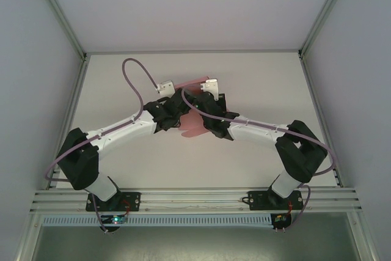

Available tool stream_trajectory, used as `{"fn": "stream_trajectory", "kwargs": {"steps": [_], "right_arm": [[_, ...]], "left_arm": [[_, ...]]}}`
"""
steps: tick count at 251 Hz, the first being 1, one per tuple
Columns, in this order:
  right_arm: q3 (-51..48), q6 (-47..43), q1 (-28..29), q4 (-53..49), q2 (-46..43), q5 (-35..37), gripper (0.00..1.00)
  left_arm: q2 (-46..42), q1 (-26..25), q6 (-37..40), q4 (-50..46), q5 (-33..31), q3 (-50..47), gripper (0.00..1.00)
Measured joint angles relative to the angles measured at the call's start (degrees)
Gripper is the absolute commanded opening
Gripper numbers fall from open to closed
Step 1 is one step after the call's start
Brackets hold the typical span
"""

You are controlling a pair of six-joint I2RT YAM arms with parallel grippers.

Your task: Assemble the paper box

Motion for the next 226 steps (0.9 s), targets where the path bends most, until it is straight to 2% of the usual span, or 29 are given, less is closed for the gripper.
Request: {"fn": "stream_trajectory", "kwargs": {"steps": [31, 55, 83, 100, 113, 138, 176, 186, 190, 192, 226], "right_arm": [[-1.5, -0.1, 0.2, 1.2, -1.6, -0.5, 0.00], [-2.0, -0.2, 0.2, 1.4, -1.6, -0.5, 0.00], [-2.8, -0.1, -0.5, 1.4, -1.8, -2.5, 0.01], [-4.4, 0.1, -1.4, 1.4, -2.5, -5.9, 0.11], [-5.9, -0.2, -2.1, 1.9, -3.4, -8.5, 0.12], [-7.7, -1.1, -3.3, 4.0, -5.8, -14.6, 0.26], [-9.9, -2.4, -6.2, 7.3, -9.9, -25.2, 0.64], [-10.3, -2.8, -6.7, 7.8, -10.6, -28.1, 0.78], [-10.4, -3.5, -6.8, 8.0, -10.9, -29.0, 0.93], [-10.4, -3.3, -6.9, 8.0, -11.0, -29.6, 0.97], [-11.1, -4.3, -7.3, 8.6, -13.2, -38.6, 0.98]], "left_arm": [[1.7, 0.0, -2.0, -2.6, -0.7, 2.4, 0.00], [2.3, 0.1, 0.5, -1.4, -0.5, 2.1, 0.00], [0.5, 0.1, 8.0, 8.0, 1.8, -4.6, 0.00], [-1.2, 0.1, 11.4, 13.9, 4.3, -9.3, 0.00], [-2.7, 0.3, 13.6, 16.7, 5.8, -11.9, 0.00], [-5.1, 1.0, 16.6, 18.7, 7.4, -13.9, 0.00], [-7.8, 2.6, 18.7, 19.6, 8.1, -15.0, 0.00], [-8.2, 2.8, 19.2, 19.5, 8.5, -15.2, 0.00], [-8.4, 2.7, 19.4, 19.5, 8.5, -15.3, 0.00], [-8.5, 2.7, 19.5, 19.5, 8.7, -15.4, 0.00], [-9.9, 2.7, 21.2, 19.5, 10.3, -17.0, 0.00]]}}
